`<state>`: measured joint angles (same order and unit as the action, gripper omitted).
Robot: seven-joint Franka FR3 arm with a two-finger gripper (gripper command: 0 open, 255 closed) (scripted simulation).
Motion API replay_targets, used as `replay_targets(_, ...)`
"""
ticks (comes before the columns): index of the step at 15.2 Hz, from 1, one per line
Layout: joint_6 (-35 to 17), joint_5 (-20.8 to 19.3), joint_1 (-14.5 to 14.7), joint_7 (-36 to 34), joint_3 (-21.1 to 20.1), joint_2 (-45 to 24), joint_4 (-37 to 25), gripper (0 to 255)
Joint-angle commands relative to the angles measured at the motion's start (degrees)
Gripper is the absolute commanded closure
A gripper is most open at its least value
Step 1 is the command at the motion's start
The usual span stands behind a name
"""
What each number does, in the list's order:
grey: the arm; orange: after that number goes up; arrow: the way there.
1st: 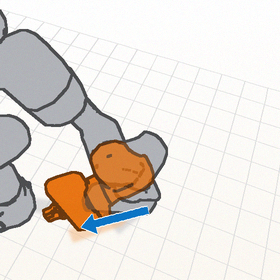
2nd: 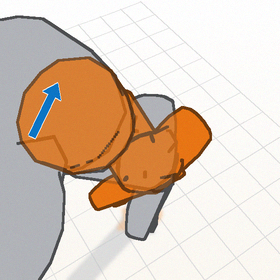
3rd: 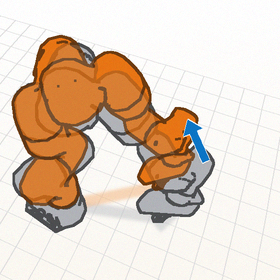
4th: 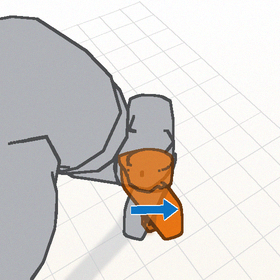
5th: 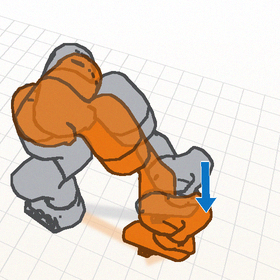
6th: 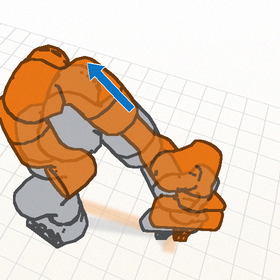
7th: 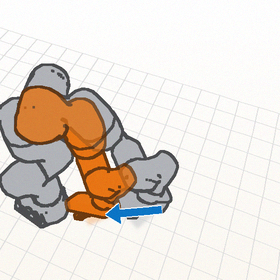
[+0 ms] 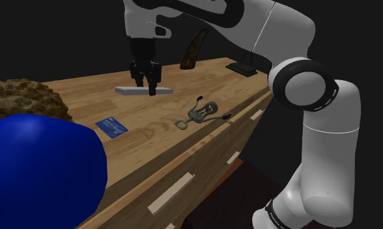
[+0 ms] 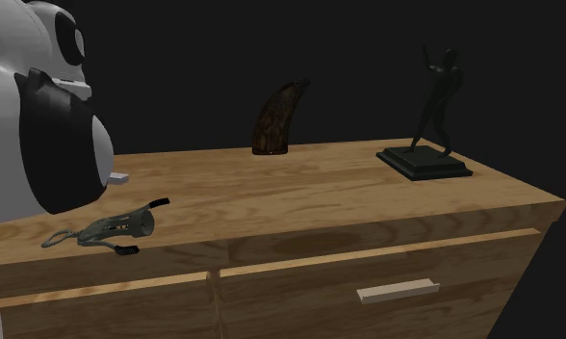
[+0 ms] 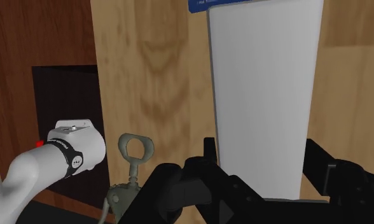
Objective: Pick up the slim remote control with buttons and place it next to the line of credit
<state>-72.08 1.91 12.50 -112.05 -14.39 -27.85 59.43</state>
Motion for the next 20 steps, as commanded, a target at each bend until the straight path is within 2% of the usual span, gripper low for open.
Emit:
replay_targets(1, -2.2, 0.1, -0.2, 0.2, 0.0, 0.8, 2.9, 255)
replay_targets(3, -4.4, 0.2, -0.4, 0.4, 0.0, 1.6, 6.0, 255)
replay_targets(11, -4.4, 0.2, -0.4, 0.5, 0.0, 1.6, 6.0, 255)
replay_targets(12, -4.4, 0.2, -0.4, 0.5, 0.0, 1.6, 6.0, 0)
replay_targets(17, -4.4, 0.2, -0.4, 0.5, 0.0, 1.5, 5.9, 0)
replay_targets(20, 5.6, -1.0, 1.2, -0.4, 0.2, -5.5, -11.2, 0)
